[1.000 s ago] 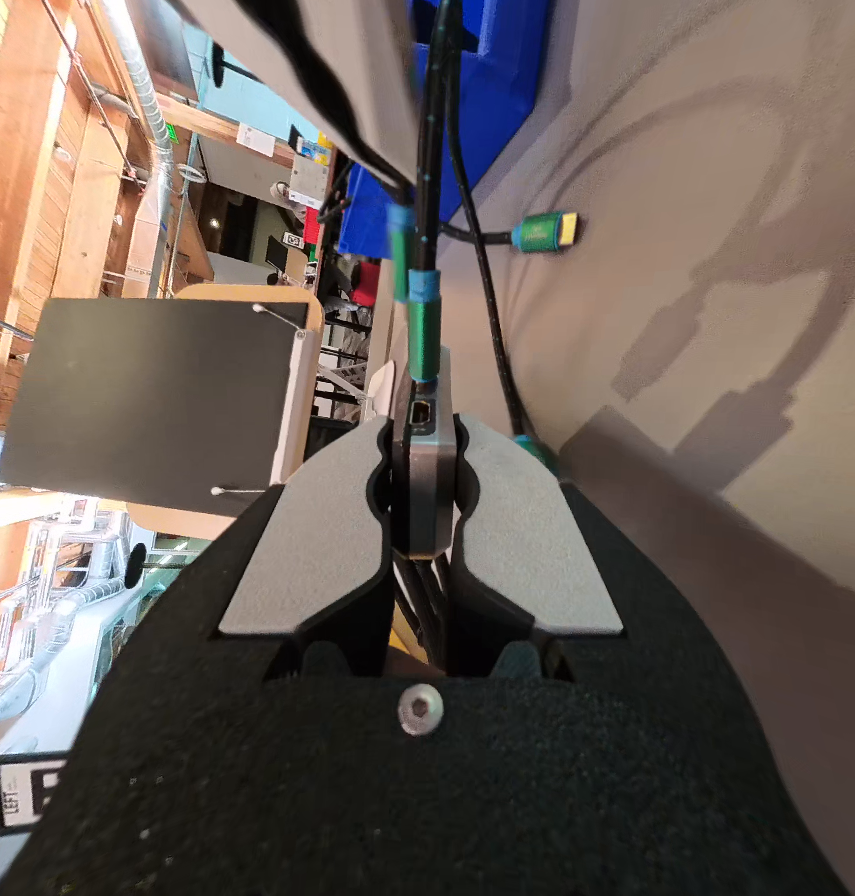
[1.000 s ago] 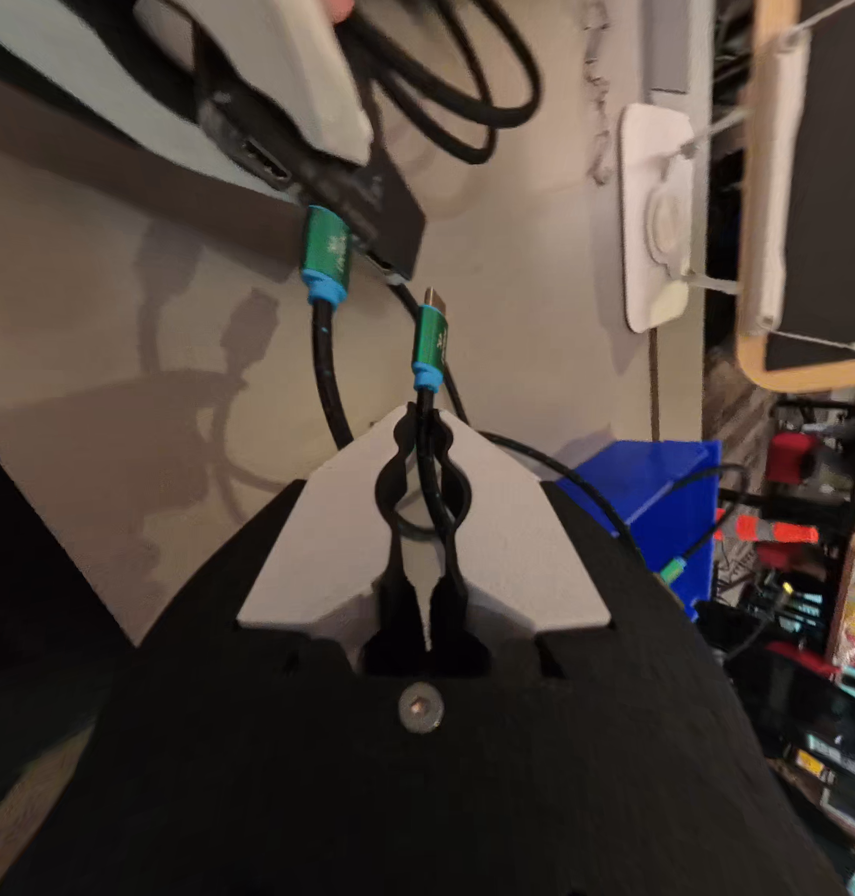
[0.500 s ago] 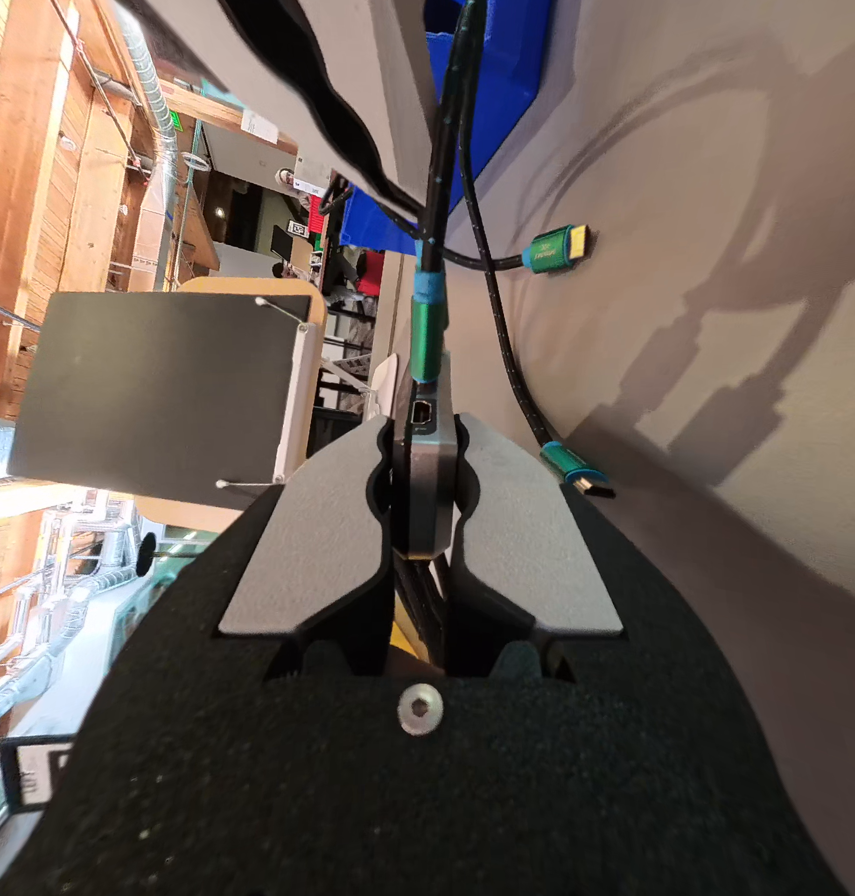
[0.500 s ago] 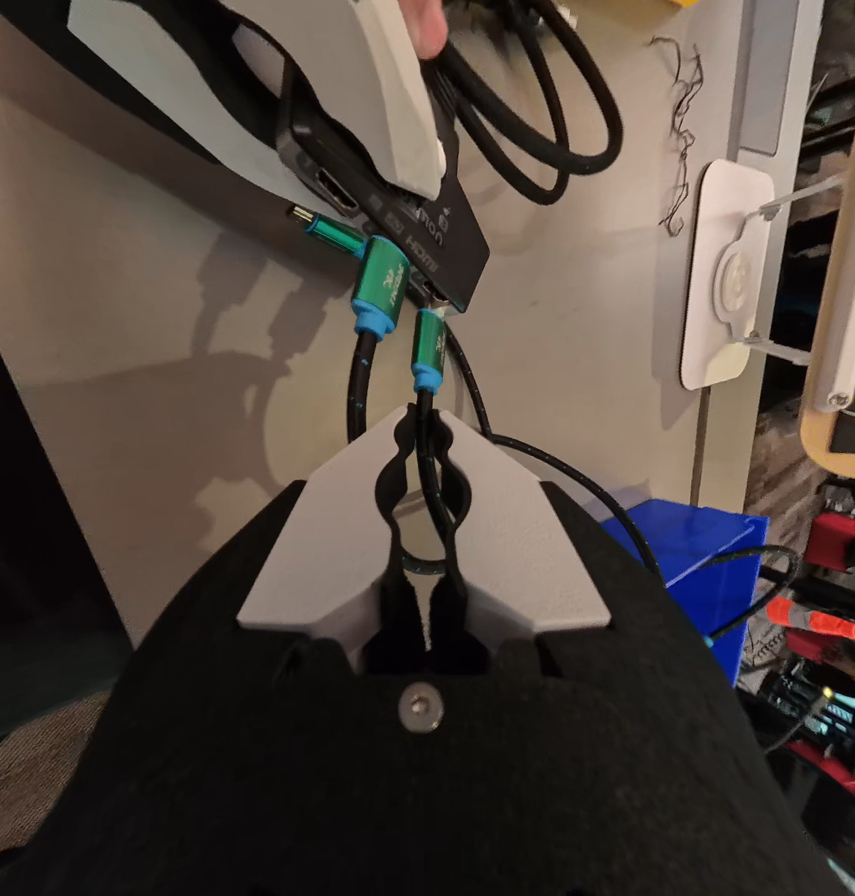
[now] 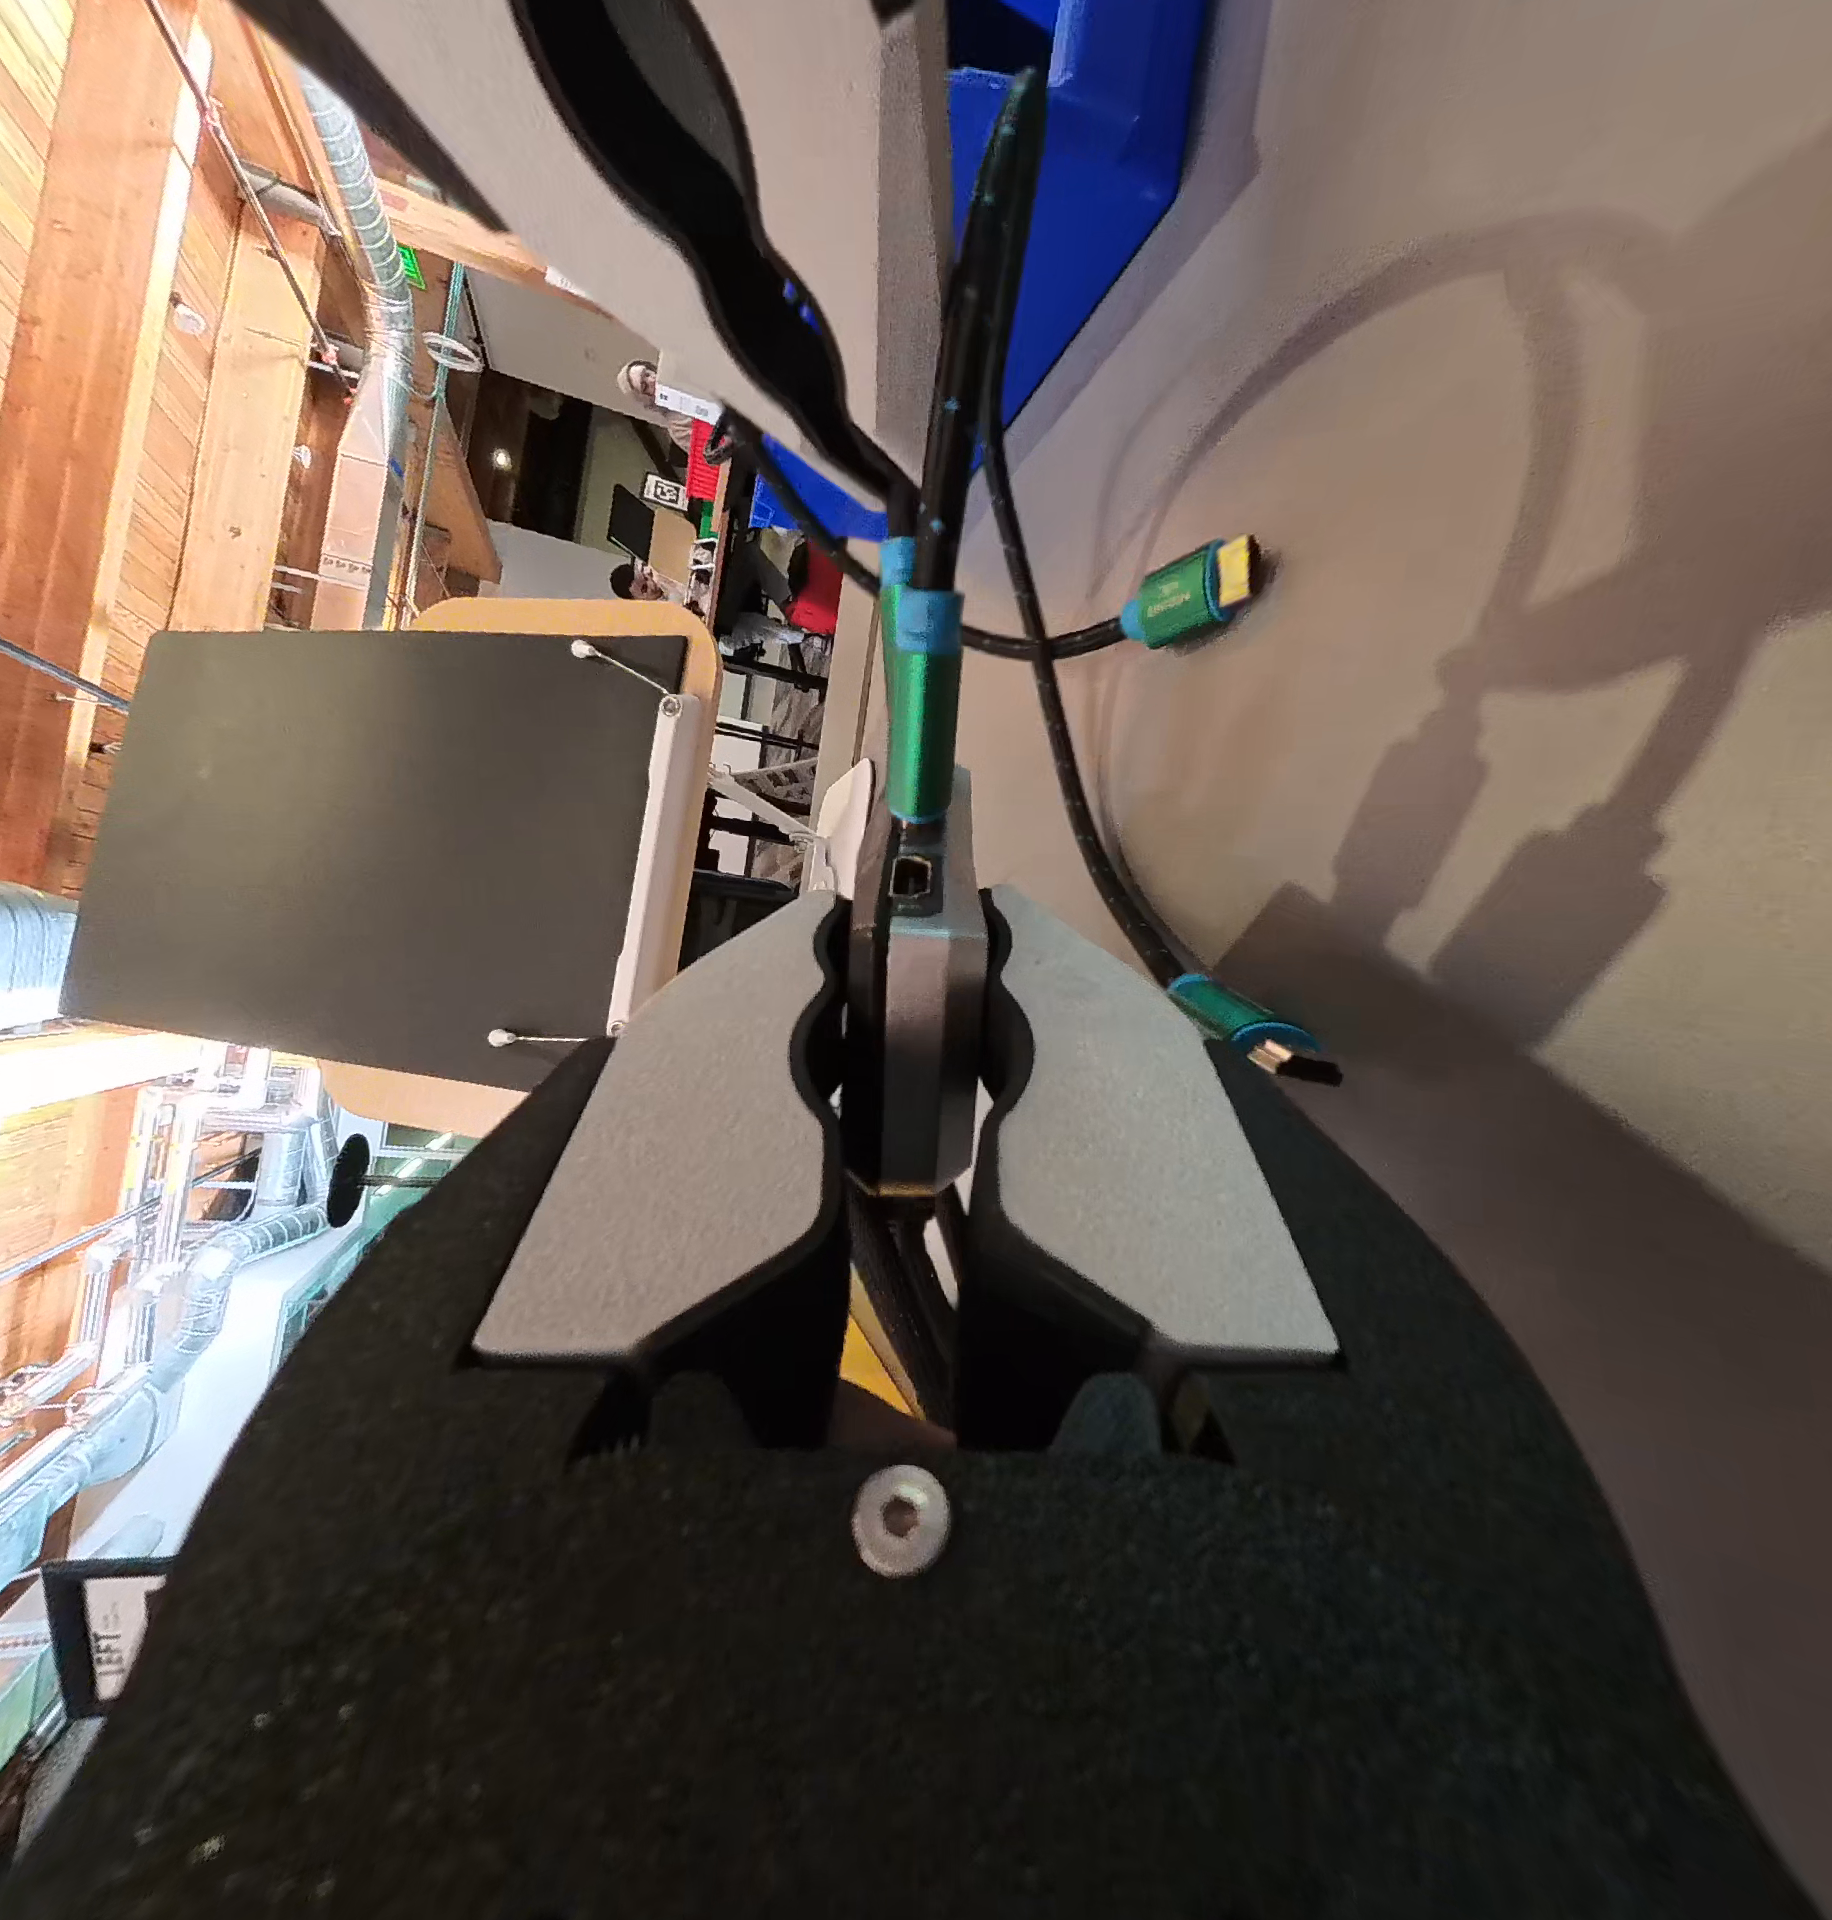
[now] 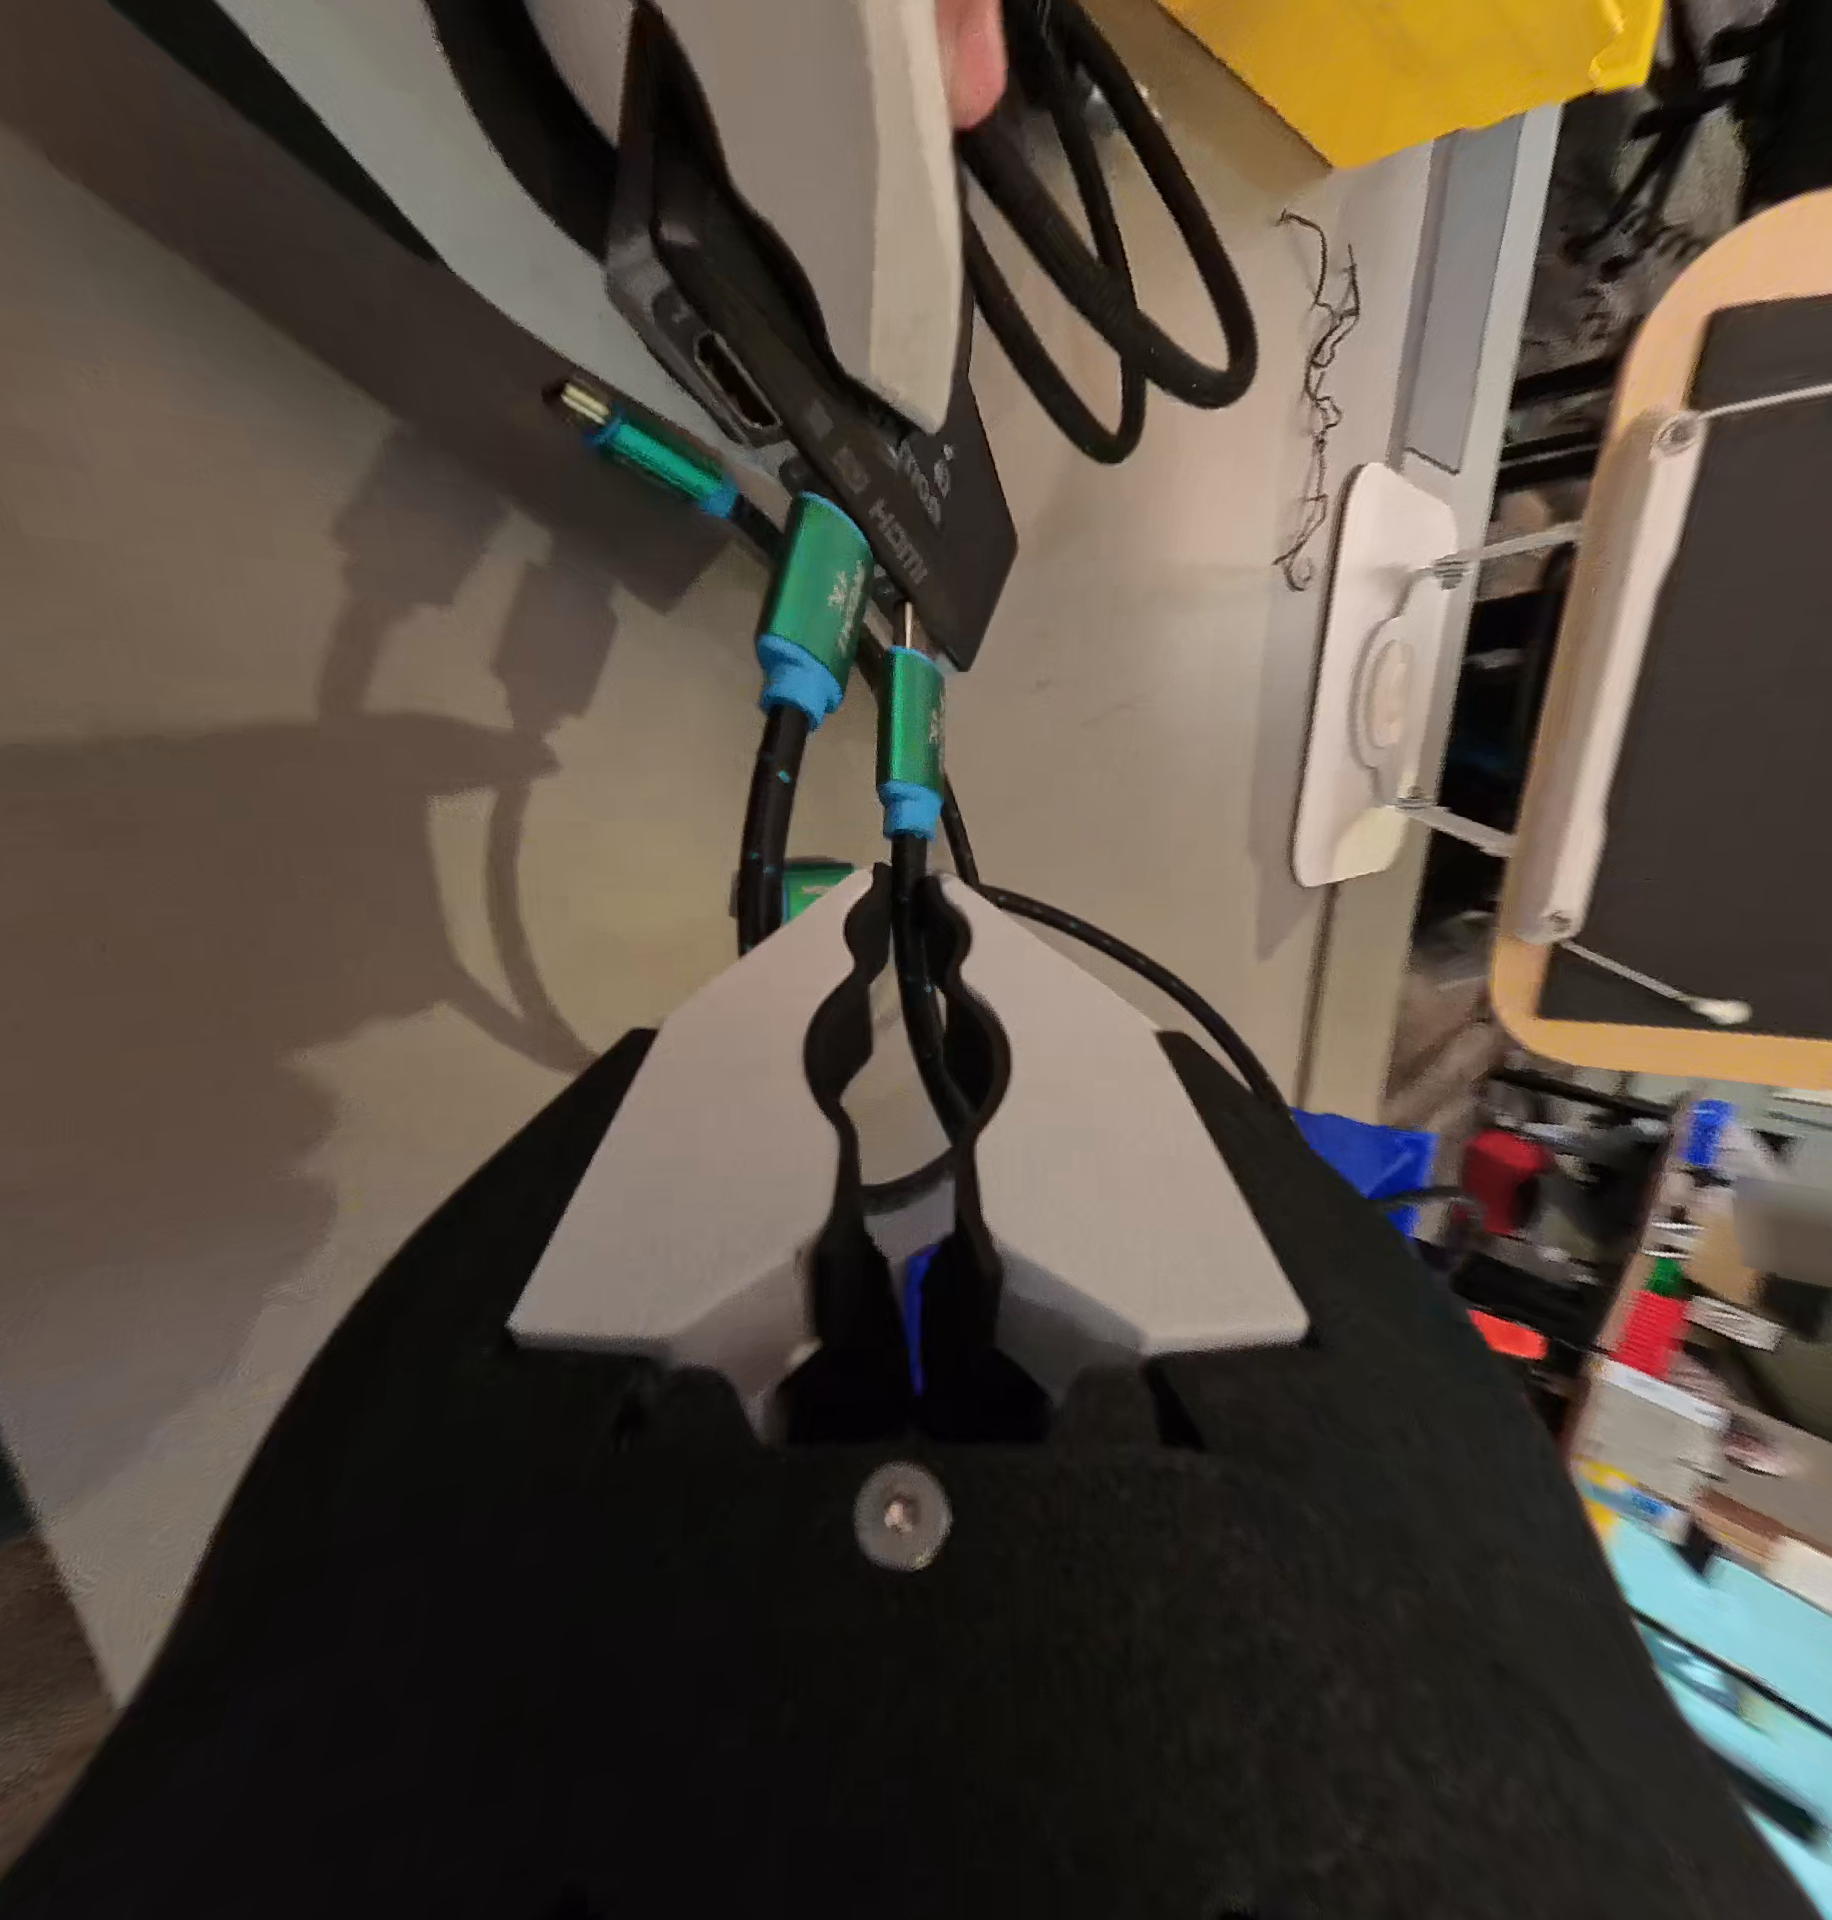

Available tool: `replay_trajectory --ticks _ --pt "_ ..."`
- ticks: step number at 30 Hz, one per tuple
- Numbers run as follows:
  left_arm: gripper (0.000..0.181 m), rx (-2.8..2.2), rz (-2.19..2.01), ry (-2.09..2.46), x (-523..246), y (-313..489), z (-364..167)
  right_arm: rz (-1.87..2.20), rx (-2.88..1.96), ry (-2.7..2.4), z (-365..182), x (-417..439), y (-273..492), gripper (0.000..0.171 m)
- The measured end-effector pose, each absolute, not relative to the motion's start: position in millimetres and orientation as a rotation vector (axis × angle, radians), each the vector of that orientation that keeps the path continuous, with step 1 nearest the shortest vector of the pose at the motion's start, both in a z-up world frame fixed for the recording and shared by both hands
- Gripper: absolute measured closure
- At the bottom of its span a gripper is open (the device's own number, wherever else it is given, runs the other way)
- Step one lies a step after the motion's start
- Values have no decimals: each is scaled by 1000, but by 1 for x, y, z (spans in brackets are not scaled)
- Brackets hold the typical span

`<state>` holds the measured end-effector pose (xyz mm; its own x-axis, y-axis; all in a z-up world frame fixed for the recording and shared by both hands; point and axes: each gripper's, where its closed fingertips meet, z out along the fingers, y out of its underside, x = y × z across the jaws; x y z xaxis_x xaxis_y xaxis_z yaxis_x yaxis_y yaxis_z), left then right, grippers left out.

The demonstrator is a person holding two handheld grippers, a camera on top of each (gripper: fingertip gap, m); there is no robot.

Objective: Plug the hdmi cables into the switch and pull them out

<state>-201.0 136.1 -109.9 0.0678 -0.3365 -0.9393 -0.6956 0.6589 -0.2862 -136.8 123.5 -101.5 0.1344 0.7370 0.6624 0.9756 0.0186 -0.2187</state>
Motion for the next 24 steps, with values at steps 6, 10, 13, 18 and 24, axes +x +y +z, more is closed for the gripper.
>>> replay_trajectory --ticks 6,10,13,18,24 --pt "161 -867 355 1526 -202 136 -107 -531 -1608 -1733 -97 -142 122 166" --pt "162 -823 390 1510 -202 132 -101 -457 -1592 -1726 -95 -143 121 166" --pt "161 -795 421 1521 -196 129 -102 -329 -1645 -1723 -104 -141 121 165" --pt "160 -857 364 1507 -194 132 -107 -102 -1728 -1601 -103 -139 125 158" --pt "160 -919 297 1467 -196 135 -106 -57 -1640 -1422 -61 -141 125 143"
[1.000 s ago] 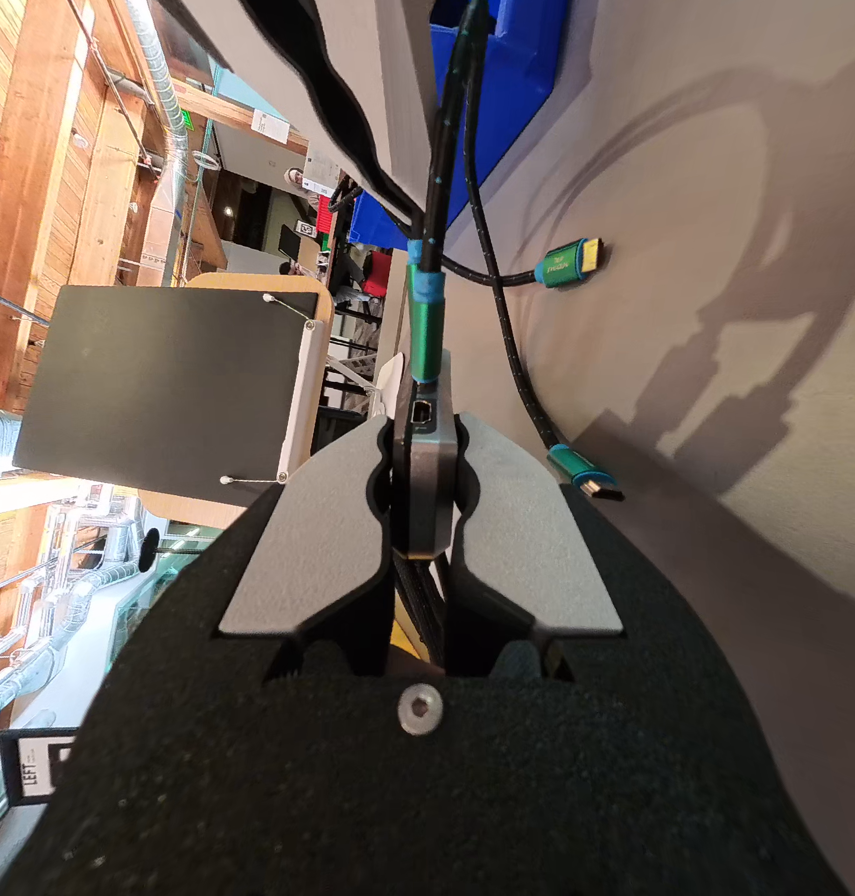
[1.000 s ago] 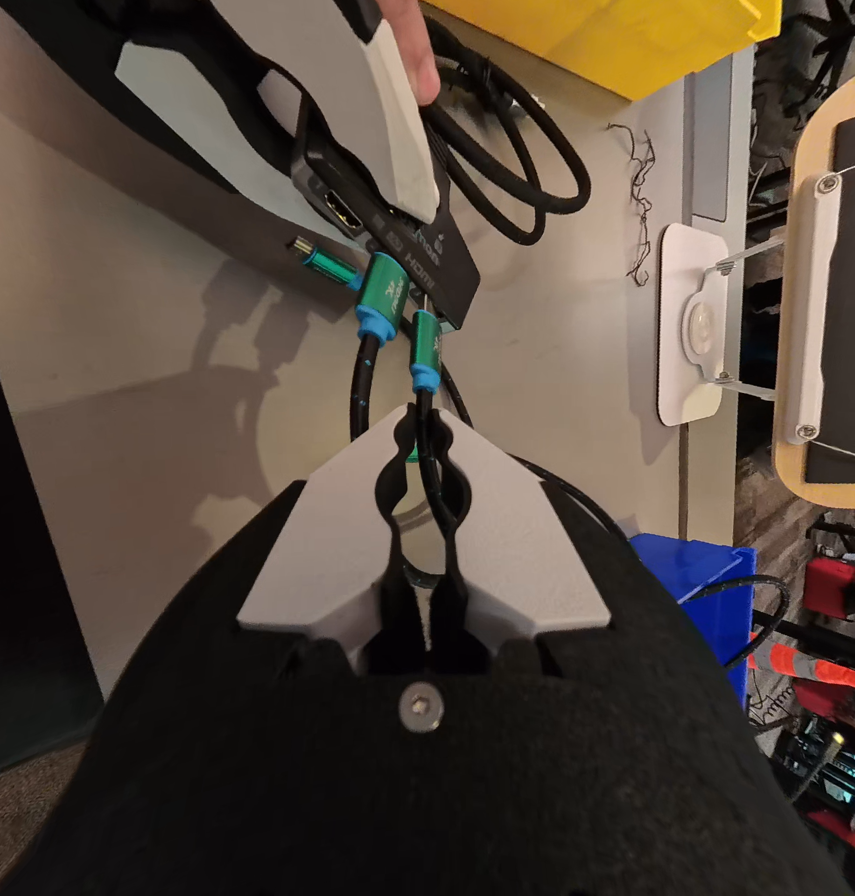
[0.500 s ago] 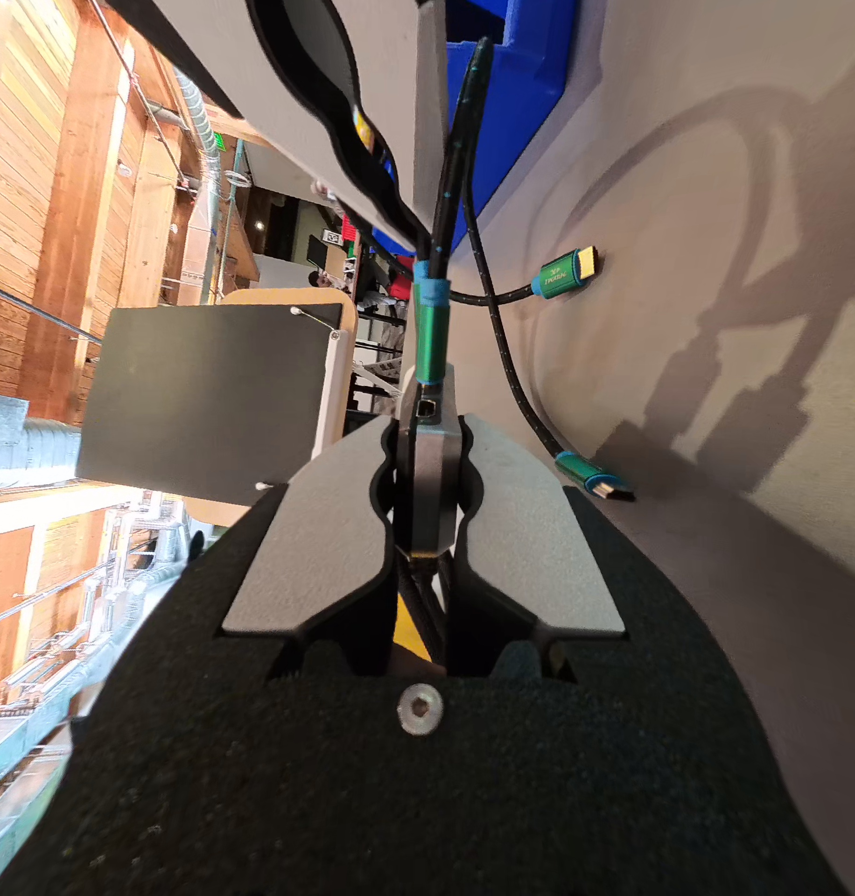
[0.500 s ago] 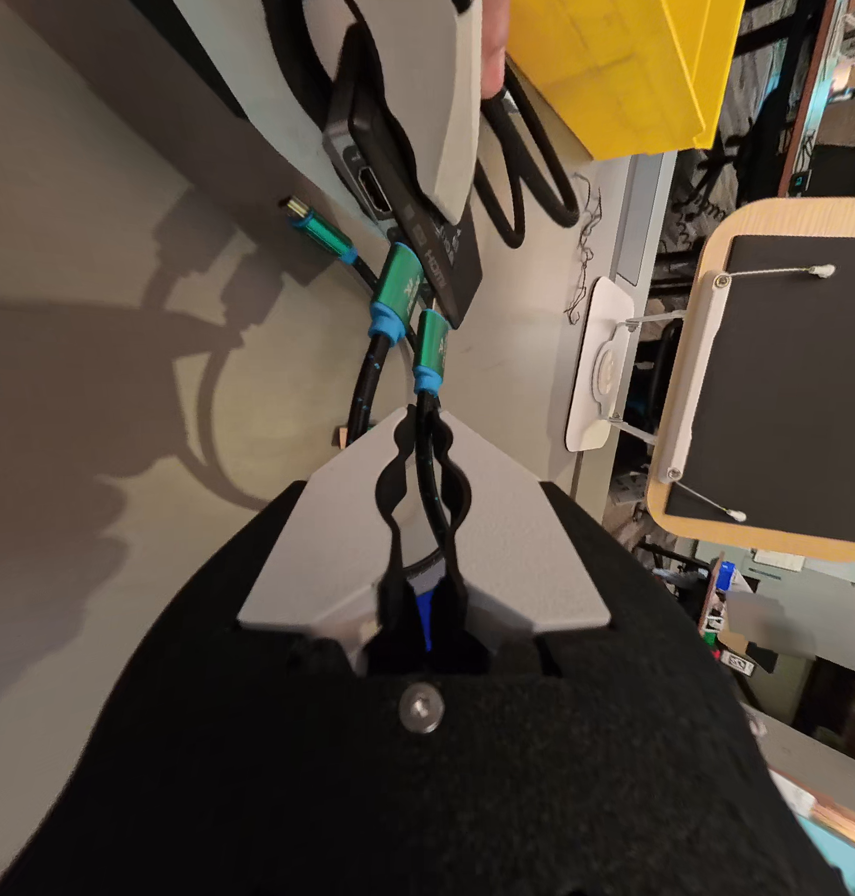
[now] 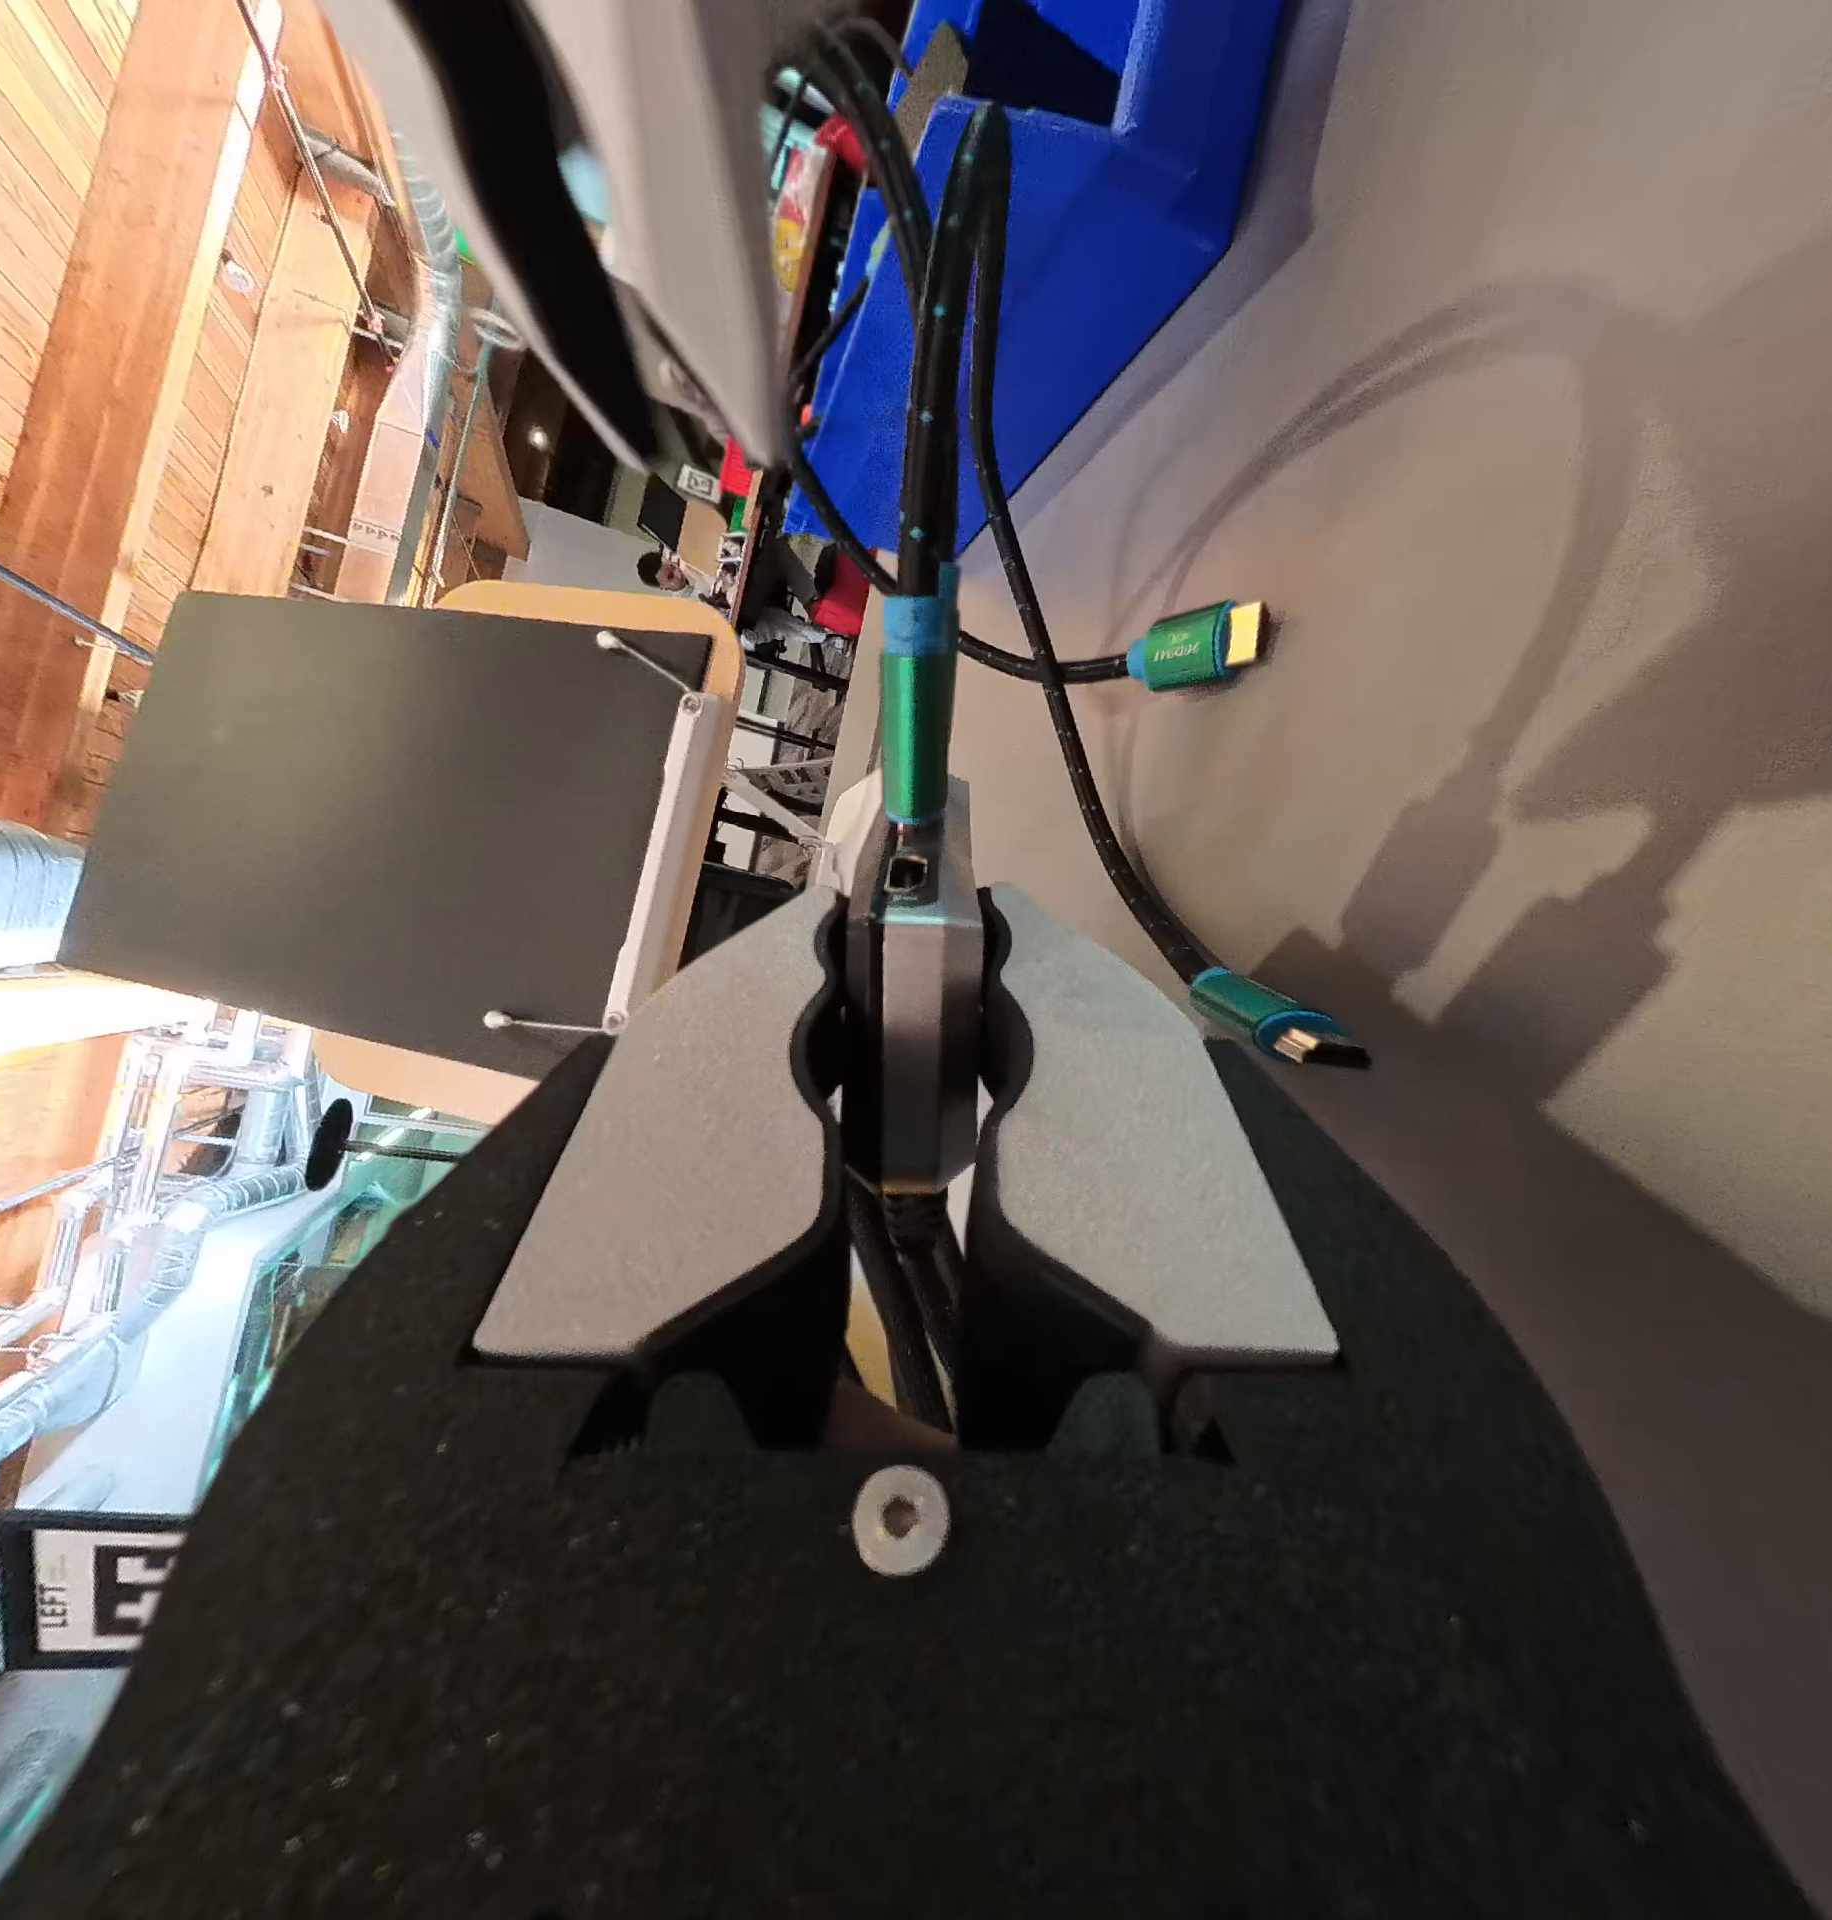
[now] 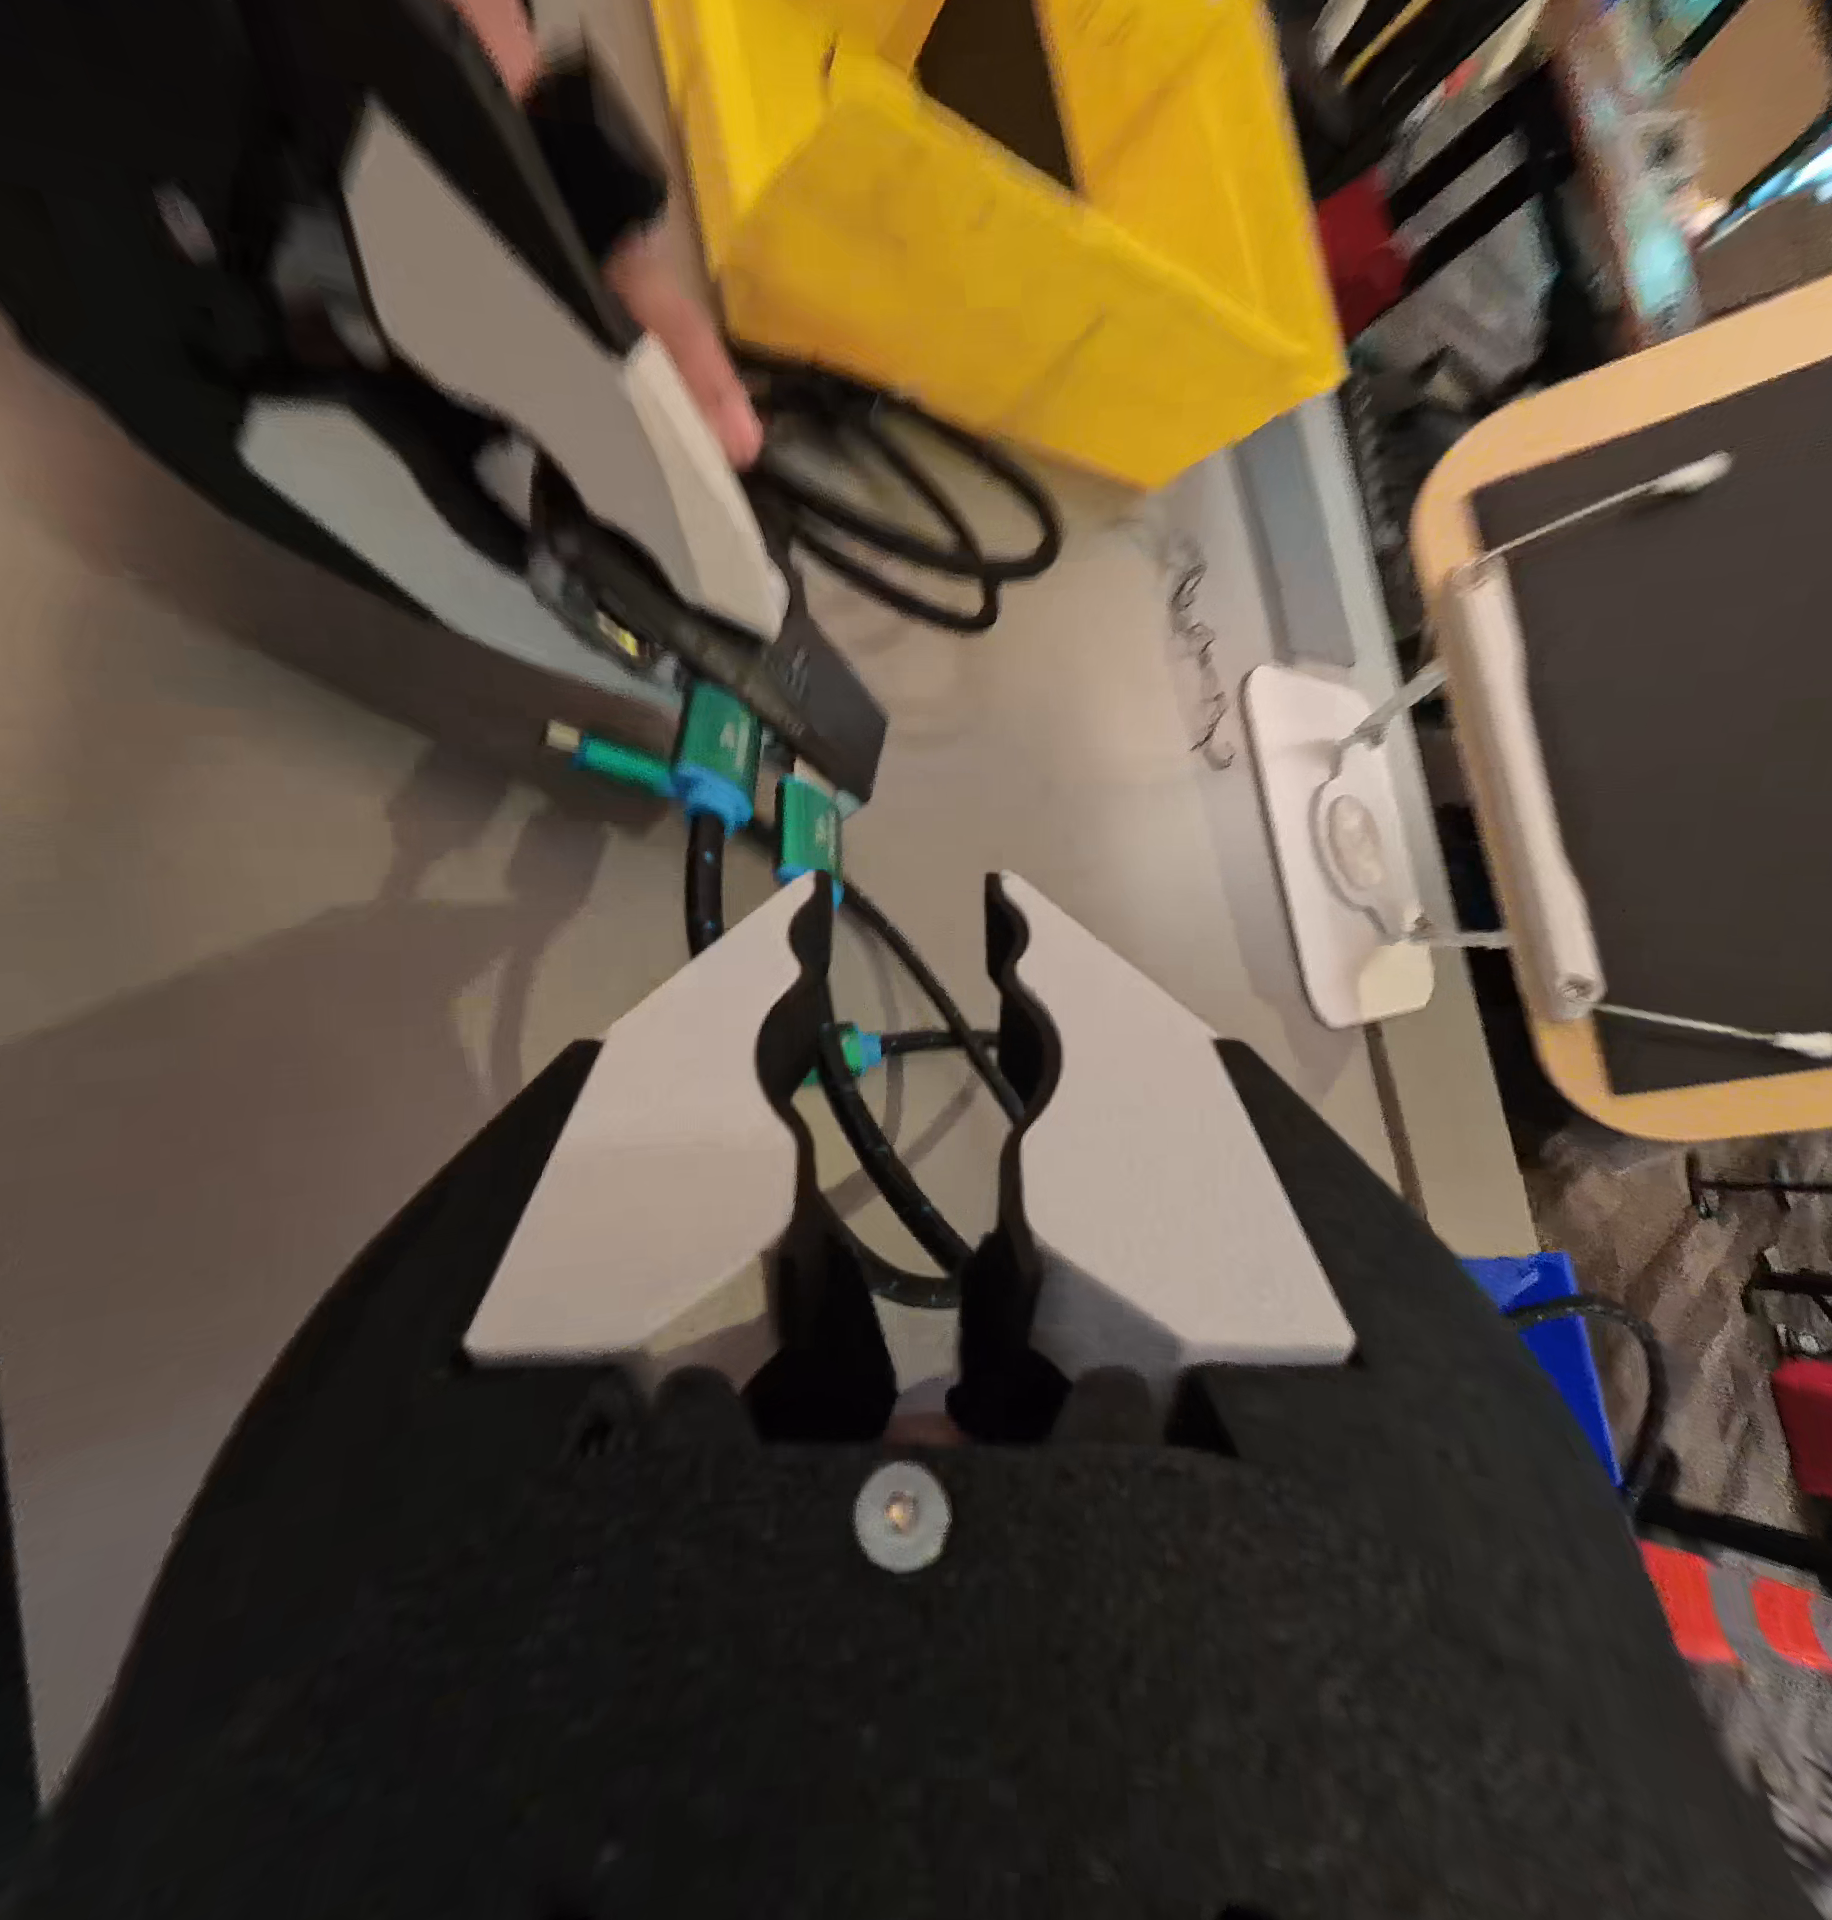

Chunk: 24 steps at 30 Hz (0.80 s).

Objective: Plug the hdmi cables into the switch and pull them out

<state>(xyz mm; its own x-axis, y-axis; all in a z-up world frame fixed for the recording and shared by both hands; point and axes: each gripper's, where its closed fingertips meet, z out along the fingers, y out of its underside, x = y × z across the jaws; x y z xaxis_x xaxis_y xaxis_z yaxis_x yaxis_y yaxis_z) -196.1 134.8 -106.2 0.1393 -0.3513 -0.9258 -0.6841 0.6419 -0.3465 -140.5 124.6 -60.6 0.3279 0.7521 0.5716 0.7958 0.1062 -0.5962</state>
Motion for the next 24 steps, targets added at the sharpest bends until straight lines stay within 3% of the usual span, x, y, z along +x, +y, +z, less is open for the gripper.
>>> replay_trajectory --ticks 5,8,11,17,24 --pt "160 -990 249 1417 -201 143 -104 242 -1522 -1182 -15 -147 91 144" --pt "160 -1041 203 1372 -205 147 -99 603 -1577 -1095 -43 -152 60 144" --pt "160 -1066 153 1335 -206 148 -94 630 -1756 -799 -97 -138 89 143" --pt "160 -1072 104 1323 -203 146 -90 631 -1668 -496 -96 -141 143 140" --pt "160 -1153 64 1259 -213 156 -88 706 -1883 -616 -134 -132 130 137"
